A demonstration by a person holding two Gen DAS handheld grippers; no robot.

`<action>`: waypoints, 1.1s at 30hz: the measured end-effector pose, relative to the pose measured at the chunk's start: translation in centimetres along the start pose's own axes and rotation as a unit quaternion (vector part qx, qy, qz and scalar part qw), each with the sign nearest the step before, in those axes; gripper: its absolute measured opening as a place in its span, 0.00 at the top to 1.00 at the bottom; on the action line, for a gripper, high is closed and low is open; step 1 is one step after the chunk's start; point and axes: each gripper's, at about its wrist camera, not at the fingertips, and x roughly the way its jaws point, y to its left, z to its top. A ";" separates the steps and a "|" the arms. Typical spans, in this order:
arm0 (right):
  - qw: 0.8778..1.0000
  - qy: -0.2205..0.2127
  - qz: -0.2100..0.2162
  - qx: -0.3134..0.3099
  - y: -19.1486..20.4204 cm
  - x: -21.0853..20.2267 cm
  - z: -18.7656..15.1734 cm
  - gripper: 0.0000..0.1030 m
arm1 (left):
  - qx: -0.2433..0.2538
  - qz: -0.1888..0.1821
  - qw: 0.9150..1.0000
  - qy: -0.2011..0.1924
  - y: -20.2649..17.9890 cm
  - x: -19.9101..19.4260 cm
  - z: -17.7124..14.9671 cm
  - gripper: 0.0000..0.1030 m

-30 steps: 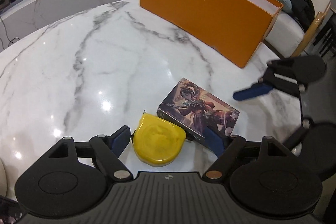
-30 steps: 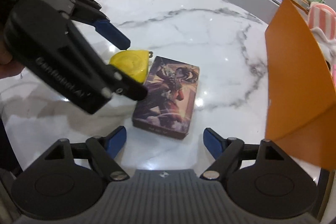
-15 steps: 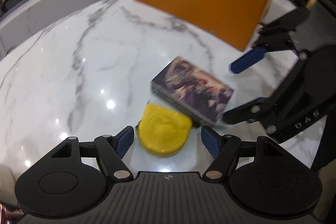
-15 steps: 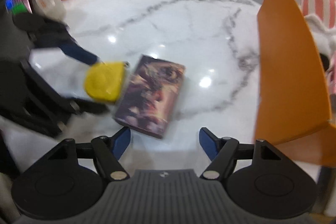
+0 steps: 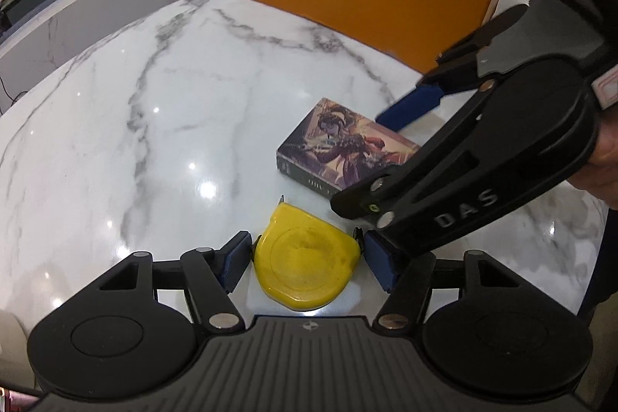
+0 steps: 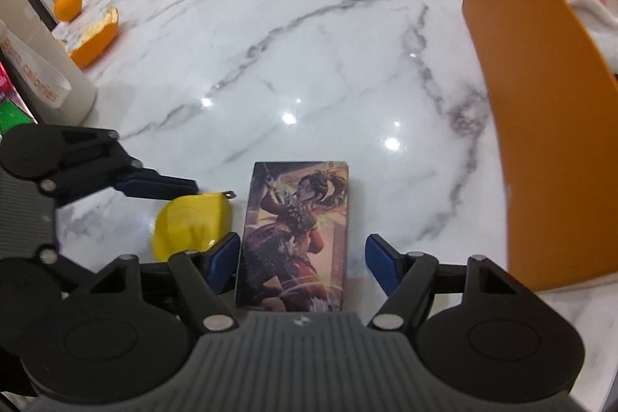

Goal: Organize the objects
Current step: 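Grasp the yellow tape measure with the left tool while the right tool grasps the illustrated card box, then carry the tape measure in the left tool and card box in the right tool over the orange box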

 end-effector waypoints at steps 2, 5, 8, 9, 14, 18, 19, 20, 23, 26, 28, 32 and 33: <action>1.000 -0.007 -0.010 -0.015 0.4 0.2 -0.1 0.27 | -0.001 0.003 1.000 0.006 0.0 -0.1 -0.1 0.27; 0.999 -0.015 -0.021 -0.037 0.7 0.3 -0.3 0.26 | -0.004 0.007 1.000 0.014 0.0 -0.2 -0.2 0.27; 0.999 -0.016 -0.026 -0.039 0.7 0.3 -0.3 0.26 | -0.004 0.007 1.000 0.016 -0.1 -0.3 -0.3 0.27; 0.999 -0.016 -0.028 -0.041 0.8 0.4 -0.3 0.26 | -0.006 0.007 1.000 0.015 0.0 -0.3 -0.3 0.27; 0.998 -0.019 -0.041 -0.053 1.1 0.2 -0.2 0.42 | 0.001 0.013 1.000 0.011 -0.3 -0.4 -0.6 0.27; 0.999 -0.016 -0.028 -0.028 0.2 -0.1 0.2 0.42 | -0.002 0.015 1.000 0.007 -0.3 -0.4 -0.6 0.28; 0.999 -0.019 -0.029 -0.026 0.1 -0.3 0.3 0.42 | -0.002 0.018 1.000 0.006 -0.3 -0.5 -0.6 0.28; 0.999 -0.023 -0.031 -0.024 0.0 -0.5 0.5 0.42 | 0.000 0.022 1.000 0.006 -0.4 -0.5 -0.6 0.29; 0.999 -0.034 -0.031 -0.018 -0.3 -1.2 1.1 0.42 | 0.004 0.031 0.999 0.006 -0.7 -0.5 -0.5 0.29; 0.998 -0.043 -0.034 -0.011 -0.7 -1.8 1.5 0.42 | 0.003 0.034 0.999 0.003 -1.0 -0.5 -0.3 0.29; 0.998 -0.045 -0.035 -0.007 -0.9 -1.9 1.5 0.42 | 0.007 0.040 0.999 -0.001 -1.2 -0.7 -0.2 0.29; 0.998 -0.052 -0.036 0.001 -1.4 -2.3 1.7 0.42 | 0.005 0.043 0.999 -0.015 -1.5 -1.6 0.3 0.29; 0.998 -0.056 -0.035 0.002 -1.5 -2.6 1.8 0.42 | 0.004 0.044 0.999 -0.020 -1.6 -1.9 0.5 0.29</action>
